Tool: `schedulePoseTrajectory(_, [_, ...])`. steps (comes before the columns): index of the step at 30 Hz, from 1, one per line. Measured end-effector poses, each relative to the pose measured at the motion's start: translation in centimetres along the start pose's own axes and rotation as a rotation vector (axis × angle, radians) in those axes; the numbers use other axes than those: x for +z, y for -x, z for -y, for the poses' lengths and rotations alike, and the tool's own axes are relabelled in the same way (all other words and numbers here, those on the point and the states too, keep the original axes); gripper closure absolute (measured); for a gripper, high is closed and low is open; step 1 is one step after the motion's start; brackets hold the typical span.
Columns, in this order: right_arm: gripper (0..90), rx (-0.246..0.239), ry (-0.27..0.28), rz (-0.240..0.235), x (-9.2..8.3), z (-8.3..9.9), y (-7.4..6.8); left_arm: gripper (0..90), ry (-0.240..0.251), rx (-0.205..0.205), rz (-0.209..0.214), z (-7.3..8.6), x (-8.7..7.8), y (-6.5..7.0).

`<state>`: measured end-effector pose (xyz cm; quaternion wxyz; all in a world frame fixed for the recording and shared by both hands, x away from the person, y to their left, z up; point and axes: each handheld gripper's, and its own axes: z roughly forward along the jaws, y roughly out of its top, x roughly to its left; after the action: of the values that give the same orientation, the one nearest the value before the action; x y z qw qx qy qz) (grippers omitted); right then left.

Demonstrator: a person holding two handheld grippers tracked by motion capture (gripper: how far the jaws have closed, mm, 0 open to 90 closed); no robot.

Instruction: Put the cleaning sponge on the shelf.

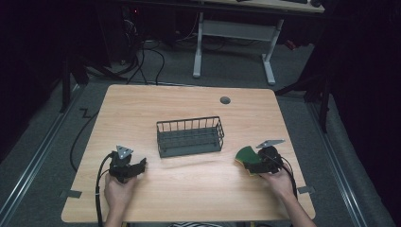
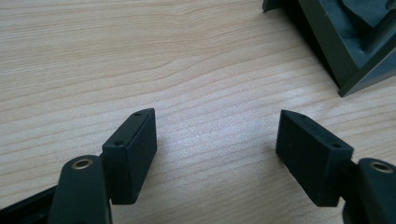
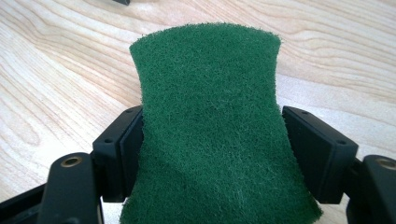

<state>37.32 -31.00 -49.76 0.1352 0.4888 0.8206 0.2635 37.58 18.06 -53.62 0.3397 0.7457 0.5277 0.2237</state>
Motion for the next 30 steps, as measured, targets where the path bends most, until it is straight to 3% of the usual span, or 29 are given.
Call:
schedulePoseTrajectory(7, [26.1,-0.002,0.018,-0.016,-0.8,-0.5,-0.1,29.6,0.001,-0.001,0.001,0.0,0.0,0.0])
schedulePoseTrajectory(14, [26.2,-0.035,0.047,-0.025,-1.8,-1.7,-0.6,29.5,0.001,-0.001,0.001,0.0,0.0,0.0])
schedulePoseTrajectory(19, [26.2,-0.016,0.08,-0.073,-2.6,-2.3,-0.7,29.4,-0.002,0.008,-0.001,0.0,0.0,0.0])
schedulePoseTrajectory(30, [26.3,-0.067,0.137,-0.113,-5.1,-5.3,-1.7,29.4,-0.002,0.008,-0.001,0.0,0.0,0.1])
